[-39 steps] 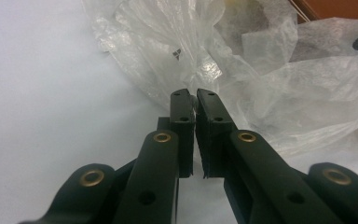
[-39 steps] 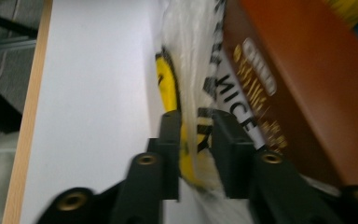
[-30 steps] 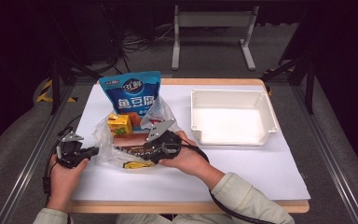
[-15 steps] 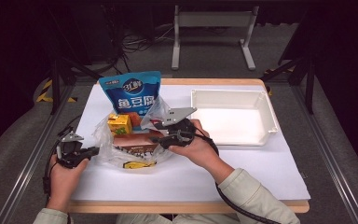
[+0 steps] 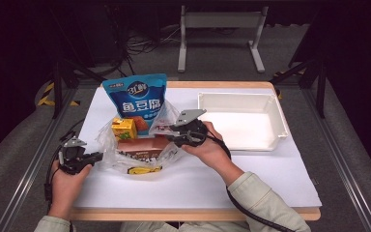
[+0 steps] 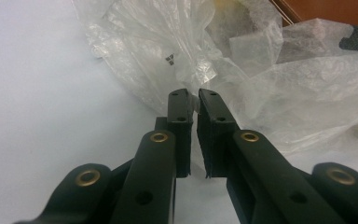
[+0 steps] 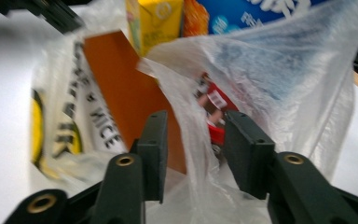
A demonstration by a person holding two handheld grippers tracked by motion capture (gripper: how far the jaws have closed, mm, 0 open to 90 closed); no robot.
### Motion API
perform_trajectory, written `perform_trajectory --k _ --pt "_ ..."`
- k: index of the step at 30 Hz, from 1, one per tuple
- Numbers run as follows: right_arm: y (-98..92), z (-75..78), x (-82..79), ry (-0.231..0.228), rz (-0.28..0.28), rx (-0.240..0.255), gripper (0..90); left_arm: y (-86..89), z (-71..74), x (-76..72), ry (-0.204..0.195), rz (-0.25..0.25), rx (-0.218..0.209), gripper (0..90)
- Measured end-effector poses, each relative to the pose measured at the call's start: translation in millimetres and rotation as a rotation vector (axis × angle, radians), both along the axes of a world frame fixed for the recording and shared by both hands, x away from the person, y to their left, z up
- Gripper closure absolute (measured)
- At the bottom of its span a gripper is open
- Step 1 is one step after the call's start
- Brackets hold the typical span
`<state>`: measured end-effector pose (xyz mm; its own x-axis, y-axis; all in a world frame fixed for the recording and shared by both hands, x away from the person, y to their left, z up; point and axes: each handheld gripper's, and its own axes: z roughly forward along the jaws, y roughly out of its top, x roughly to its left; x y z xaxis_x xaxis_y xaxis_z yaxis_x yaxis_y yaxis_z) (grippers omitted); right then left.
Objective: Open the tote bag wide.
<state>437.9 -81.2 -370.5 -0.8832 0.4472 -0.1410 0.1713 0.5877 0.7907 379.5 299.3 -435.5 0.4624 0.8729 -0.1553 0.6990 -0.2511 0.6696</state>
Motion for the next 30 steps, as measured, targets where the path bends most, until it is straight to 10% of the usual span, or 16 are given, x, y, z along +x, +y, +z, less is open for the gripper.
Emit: perform_trajectory --k 6,30 --pt "-11.5 1.3 0.0 0.003 -0.062 -0.012 88.8 0.2 0.1 -0.3 -0.003 0.0 0.001 83.4" --pt "-61.9 -43.9 -21.2 0.141 -0.133 -0.006 88.3 -1.2 -1.4 0.8 0.009 -0.005 0.003 89.5"
